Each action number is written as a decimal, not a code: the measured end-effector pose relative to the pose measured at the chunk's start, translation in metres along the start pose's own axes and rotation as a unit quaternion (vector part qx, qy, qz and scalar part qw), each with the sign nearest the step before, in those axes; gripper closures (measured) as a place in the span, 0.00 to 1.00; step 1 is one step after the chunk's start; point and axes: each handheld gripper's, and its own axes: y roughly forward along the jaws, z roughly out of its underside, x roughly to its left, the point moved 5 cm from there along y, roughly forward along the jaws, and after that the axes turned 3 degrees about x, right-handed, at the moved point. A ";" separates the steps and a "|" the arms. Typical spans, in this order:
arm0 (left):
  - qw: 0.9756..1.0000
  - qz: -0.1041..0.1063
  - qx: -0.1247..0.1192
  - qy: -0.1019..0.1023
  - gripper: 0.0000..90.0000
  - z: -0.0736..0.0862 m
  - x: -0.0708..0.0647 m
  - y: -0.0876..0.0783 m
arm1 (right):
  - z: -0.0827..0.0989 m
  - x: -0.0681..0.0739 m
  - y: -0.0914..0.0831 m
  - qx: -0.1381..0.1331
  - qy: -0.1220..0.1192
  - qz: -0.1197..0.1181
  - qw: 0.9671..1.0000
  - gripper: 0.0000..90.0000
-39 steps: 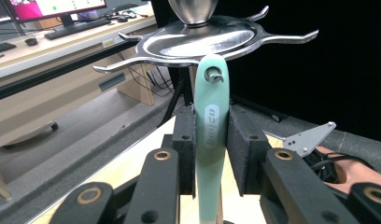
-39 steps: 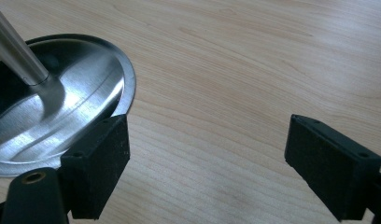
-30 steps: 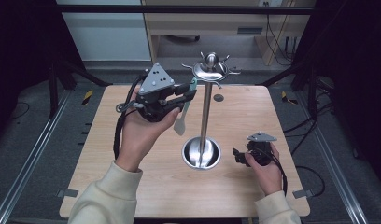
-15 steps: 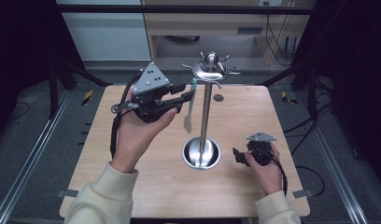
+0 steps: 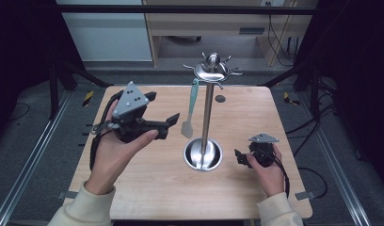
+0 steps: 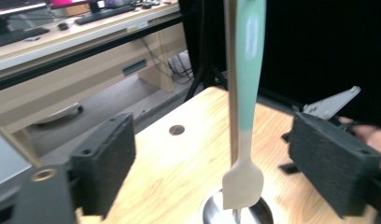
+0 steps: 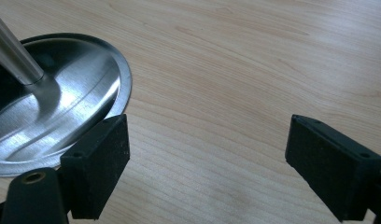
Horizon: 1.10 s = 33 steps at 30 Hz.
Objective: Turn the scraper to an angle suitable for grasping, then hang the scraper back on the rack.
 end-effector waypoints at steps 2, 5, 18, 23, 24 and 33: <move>1.000 -0.004 0.009 -0.006 0.11 0.014 0.005 -0.004 | 0.000 0.000 -0.001 0.000 0.003 -0.001 1.000 0.16; 1.000 -0.008 0.022 -0.010 0.08 0.033 0.012 -0.007 | 0.000 0.000 -0.001 -0.006 0.001 0.000 1.000 0.16; 0.997 -0.041 0.061 -0.005 0.05 0.114 0.027 -0.004 | -0.003 -0.001 -0.006 -0.023 0.009 0.001 1.000 0.14; 0.992 -0.076 0.099 -0.021 0.06 0.151 0.040 -0.001 | -0.004 -0.003 -0.009 -0.030 0.011 0.007 0.999 0.14; 0.991 -0.077 0.105 -0.023 0.06 0.160 0.043 -0.001 | -0.004 -0.002 -0.009 -0.029 0.013 0.007 0.999 0.14; 0.982 -0.102 0.154 -0.036 0.06 0.216 0.064 0.006 | -0.004 -0.001 -0.009 -0.029 0.009 0.010 1.000 0.13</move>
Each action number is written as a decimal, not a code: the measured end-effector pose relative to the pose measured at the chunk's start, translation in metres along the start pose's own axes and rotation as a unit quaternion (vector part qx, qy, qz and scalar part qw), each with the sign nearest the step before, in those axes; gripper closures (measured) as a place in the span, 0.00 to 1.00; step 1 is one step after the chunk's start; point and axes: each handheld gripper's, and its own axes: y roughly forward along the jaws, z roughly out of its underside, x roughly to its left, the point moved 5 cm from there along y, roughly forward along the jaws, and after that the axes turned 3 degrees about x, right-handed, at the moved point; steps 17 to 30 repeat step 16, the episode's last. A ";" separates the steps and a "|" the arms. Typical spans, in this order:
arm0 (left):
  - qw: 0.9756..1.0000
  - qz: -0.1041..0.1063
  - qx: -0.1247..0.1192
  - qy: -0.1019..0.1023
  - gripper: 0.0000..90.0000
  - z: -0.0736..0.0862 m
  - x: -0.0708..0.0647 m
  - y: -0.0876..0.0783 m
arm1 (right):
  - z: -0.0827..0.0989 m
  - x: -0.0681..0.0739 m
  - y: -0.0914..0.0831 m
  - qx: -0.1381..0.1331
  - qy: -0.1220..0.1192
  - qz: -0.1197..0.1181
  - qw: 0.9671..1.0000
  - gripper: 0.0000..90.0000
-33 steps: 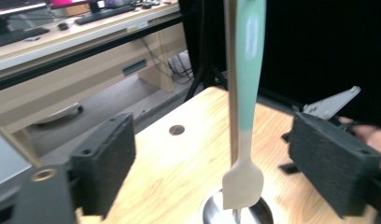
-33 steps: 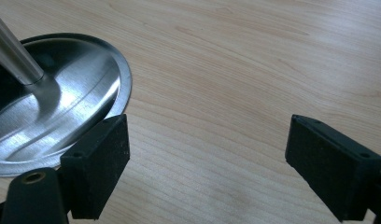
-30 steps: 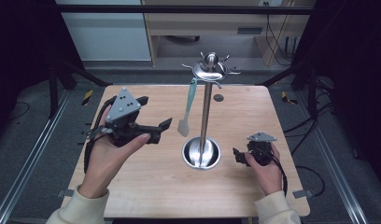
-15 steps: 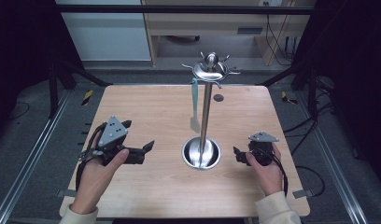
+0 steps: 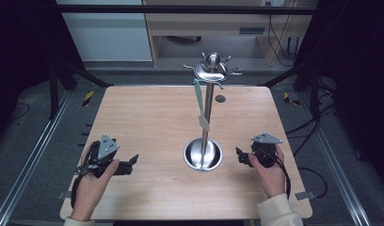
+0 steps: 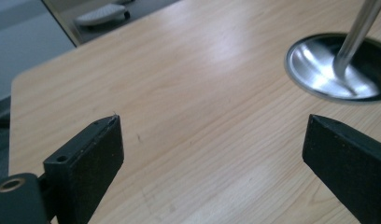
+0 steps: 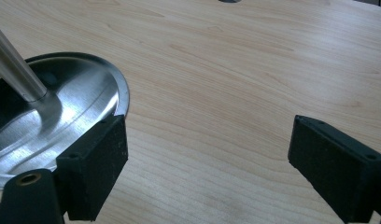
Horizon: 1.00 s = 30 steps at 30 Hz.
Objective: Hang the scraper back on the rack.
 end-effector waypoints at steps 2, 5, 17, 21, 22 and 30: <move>1.000 -0.005 0.013 -0.001 0.06 0.010 0.004 0.006 | 0.001 0.000 0.001 0.002 -0.002 -0.002 1.000 0.13; 1.000 -0.010 0.026 -0.011 0.06 0.024 0.012 0.013 | 0.001 0.000 0.002 0.006 -0.002 -0.002 1.000 0.13; 0.997 -0.030 0.038 -0.064 0.07 0.062 0.037 0.011 | 0.001 0.000 0.002 0.010 0.001 -0.003 1.000 0.13; 0.997 -0.030 0.038 -0.064 0.07 0.062 0.037 0.011 | 0.001 0.000 0.002 0.010 0.001 -0.003 1.000 0.13; 0.997 -0.030 0.038 -0.064 0.07 0.062 0.037 0.011 | 0.001 0.000 0.002 0.010 0.001 -0.003 1.000 0.13; 0.997 -0.030 0.038 -0.064 0.07 0.062 0.037 0.011 | 0.001 0.000 0.002 0.010 0.001 -0.003 1.000 0.13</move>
